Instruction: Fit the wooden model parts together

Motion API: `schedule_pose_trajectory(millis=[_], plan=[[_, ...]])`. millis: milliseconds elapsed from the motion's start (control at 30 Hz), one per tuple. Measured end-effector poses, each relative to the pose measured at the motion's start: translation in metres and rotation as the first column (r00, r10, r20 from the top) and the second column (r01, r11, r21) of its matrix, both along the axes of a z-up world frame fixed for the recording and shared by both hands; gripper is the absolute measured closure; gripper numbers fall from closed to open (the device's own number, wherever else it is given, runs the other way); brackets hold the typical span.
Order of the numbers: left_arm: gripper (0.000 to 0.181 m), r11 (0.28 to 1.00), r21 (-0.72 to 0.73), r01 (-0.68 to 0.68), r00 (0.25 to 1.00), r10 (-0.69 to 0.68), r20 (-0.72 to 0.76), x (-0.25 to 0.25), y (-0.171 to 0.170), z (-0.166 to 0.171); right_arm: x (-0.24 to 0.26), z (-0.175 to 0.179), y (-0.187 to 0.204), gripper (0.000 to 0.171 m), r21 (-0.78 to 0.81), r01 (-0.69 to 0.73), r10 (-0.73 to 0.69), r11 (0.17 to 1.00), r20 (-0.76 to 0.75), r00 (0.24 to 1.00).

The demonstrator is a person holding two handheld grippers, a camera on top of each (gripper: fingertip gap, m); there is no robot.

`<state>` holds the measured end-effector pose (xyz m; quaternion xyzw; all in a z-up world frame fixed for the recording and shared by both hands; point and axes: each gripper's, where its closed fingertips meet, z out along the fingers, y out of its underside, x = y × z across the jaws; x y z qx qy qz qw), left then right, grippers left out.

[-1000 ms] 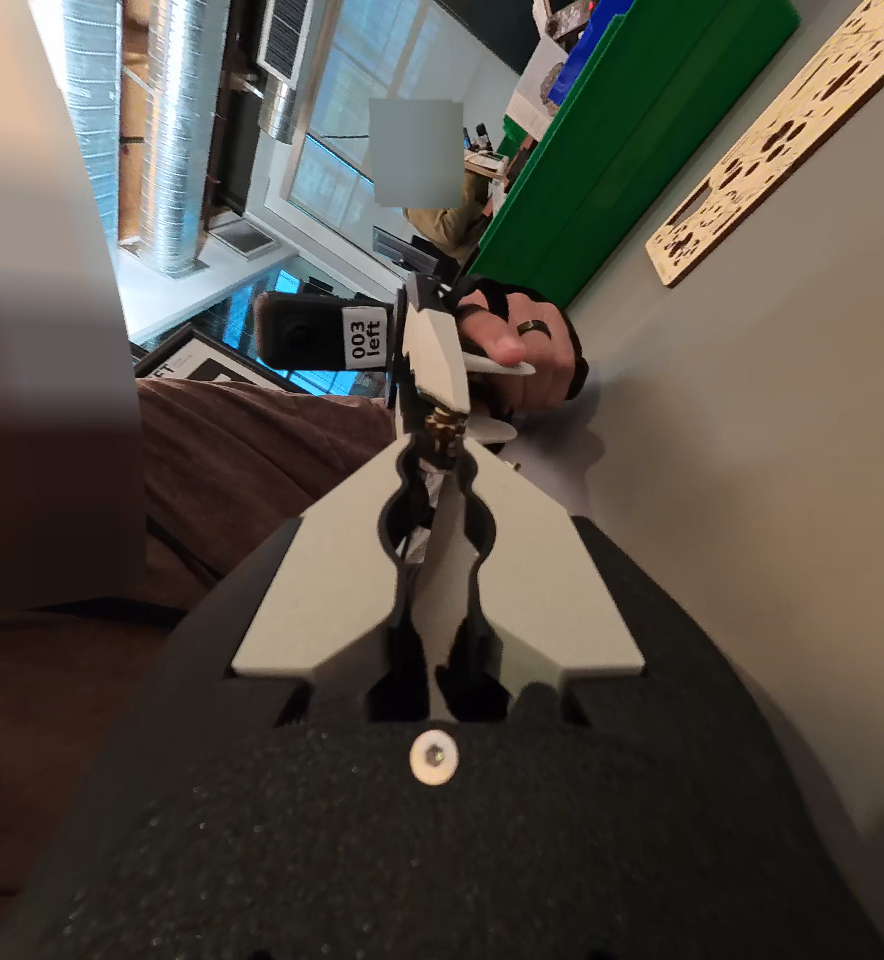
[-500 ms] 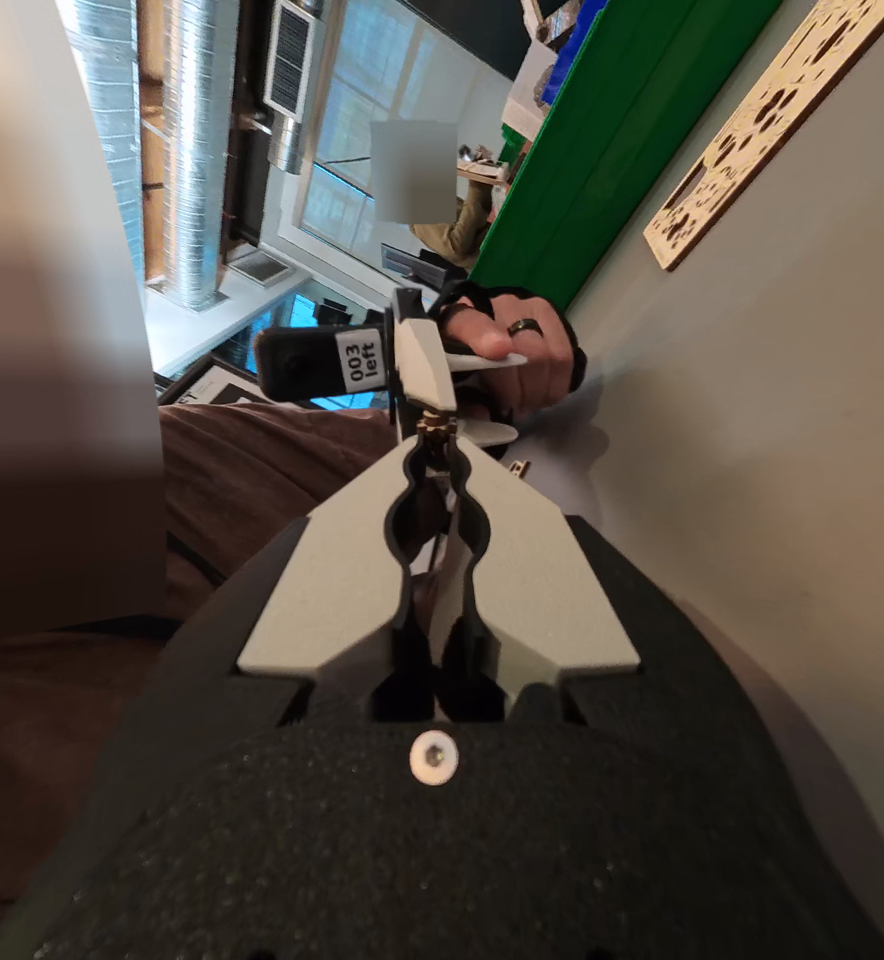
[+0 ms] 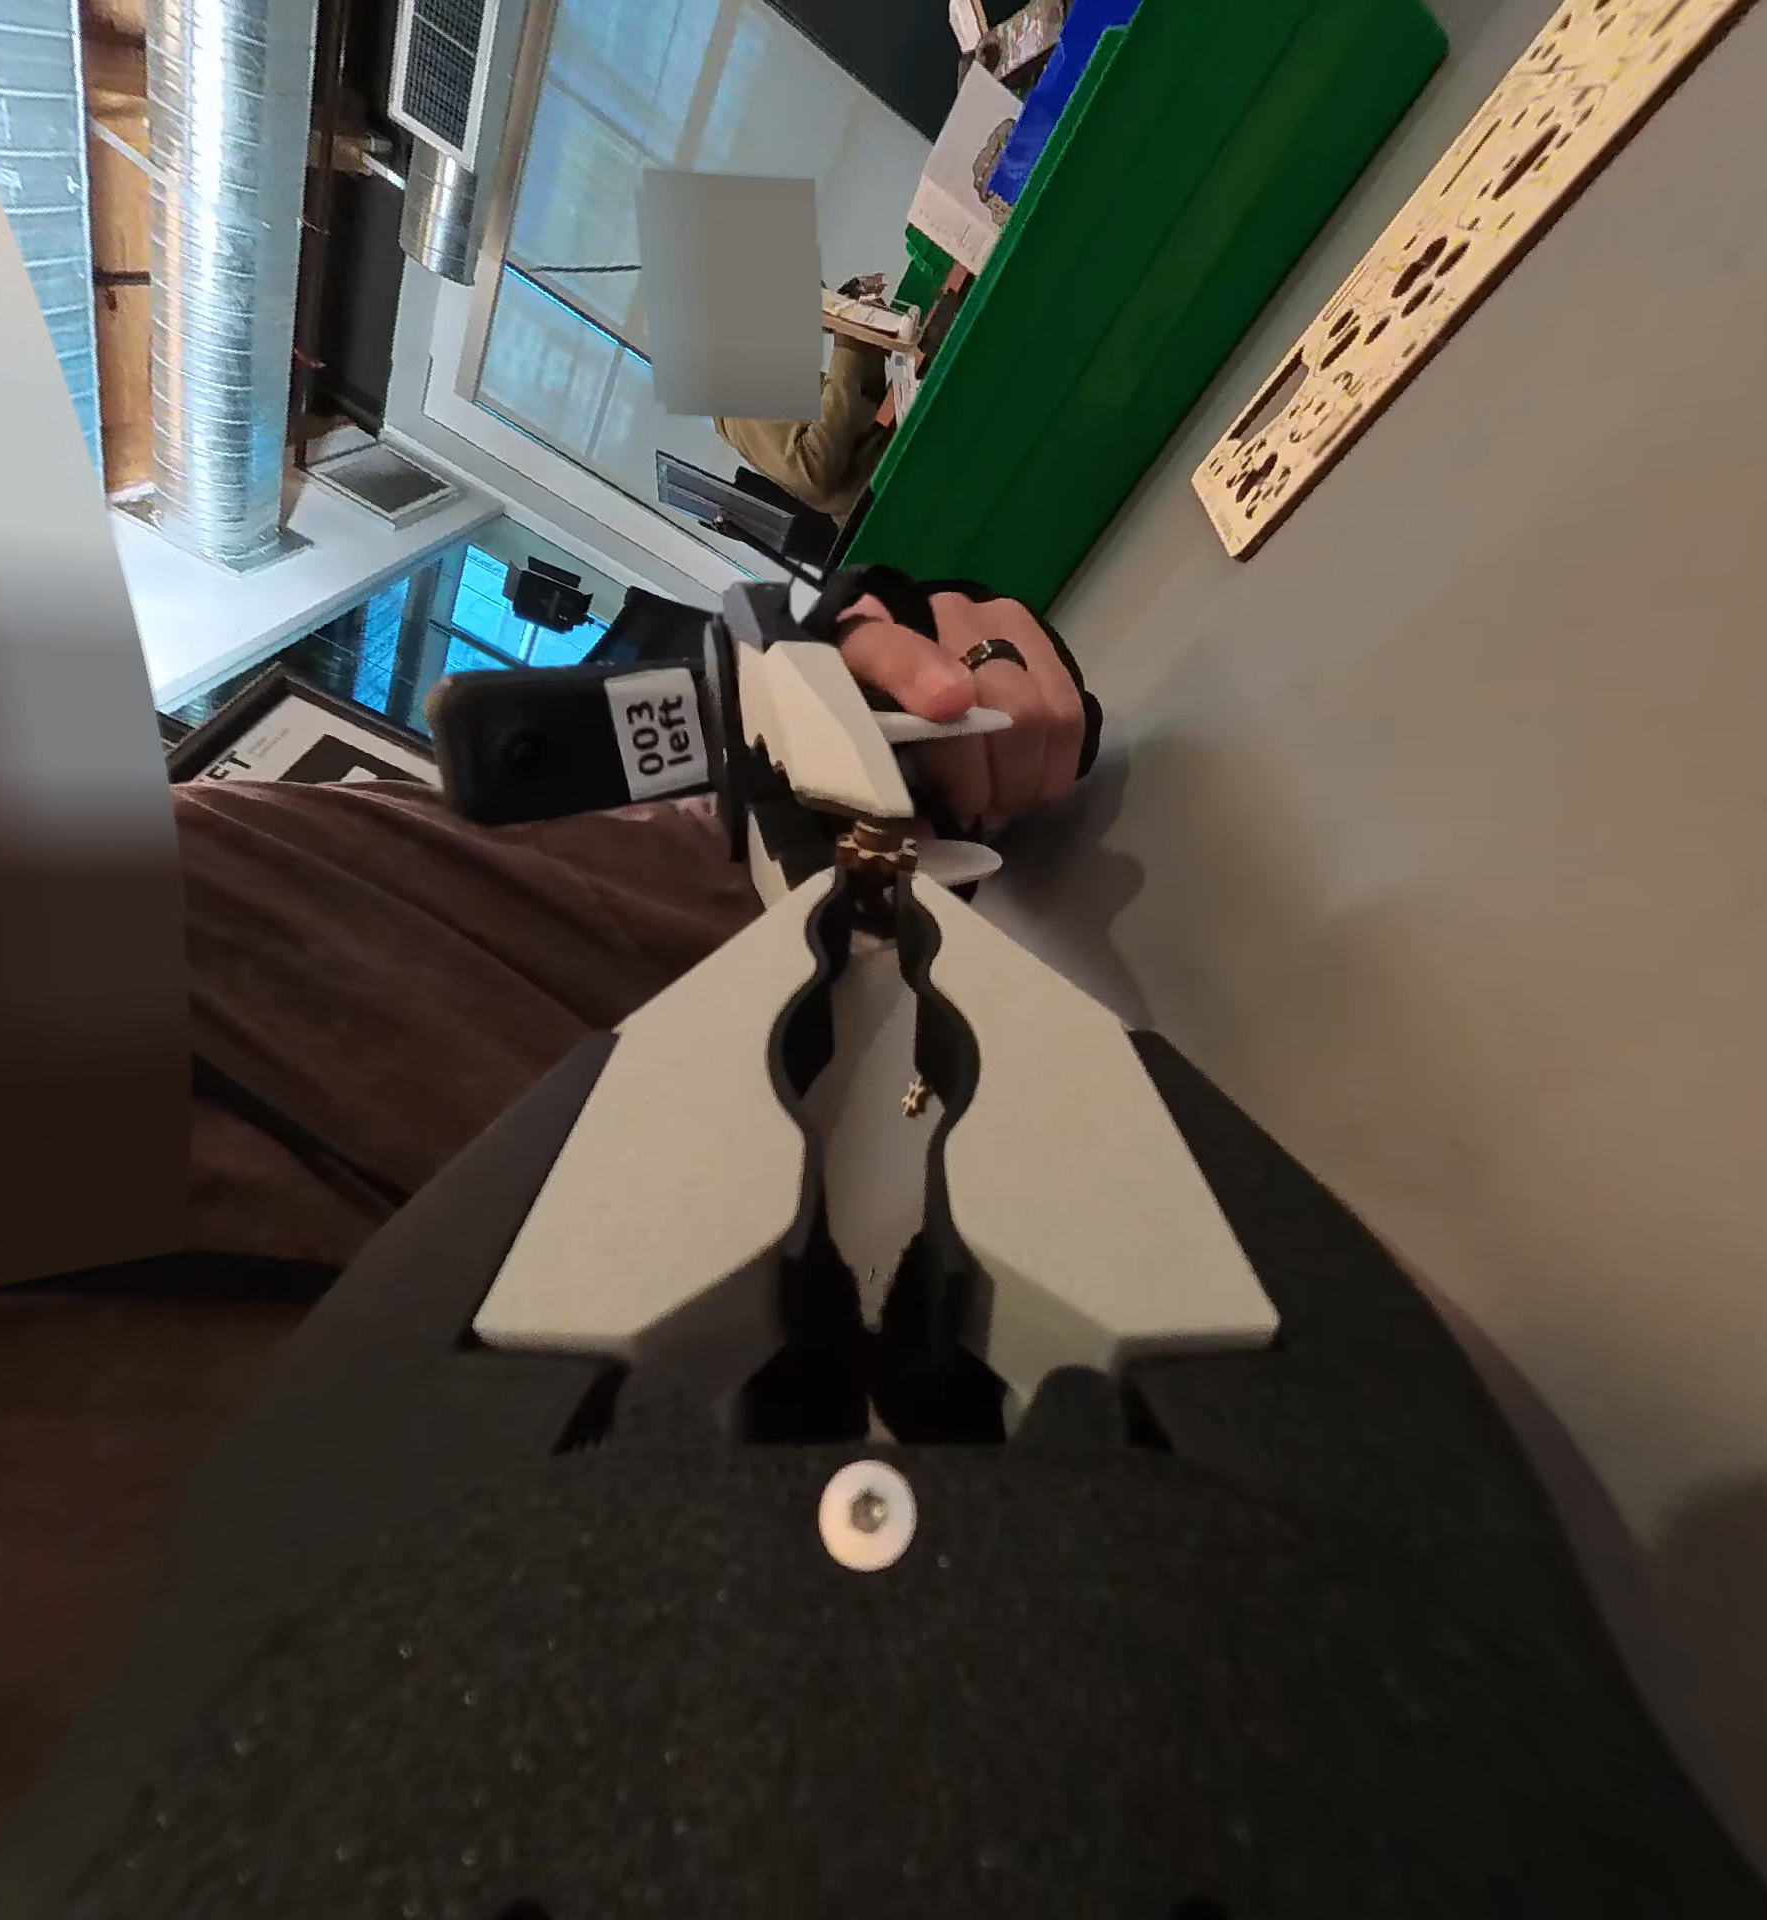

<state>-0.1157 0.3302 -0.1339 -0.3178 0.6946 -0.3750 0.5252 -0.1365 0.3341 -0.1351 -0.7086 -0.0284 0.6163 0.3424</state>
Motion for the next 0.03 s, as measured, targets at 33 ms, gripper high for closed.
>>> schedule_pose_trajectory(millis=[33], plan=[[0.166,1.0,-0.016,0.003,1.0,-0.003,-0.002,-0.0002,-0.0001,0.0014,0.0,0.0018,0.0,0.164,0.011,0.002,-0.002,1.0,0.007,1.0]])
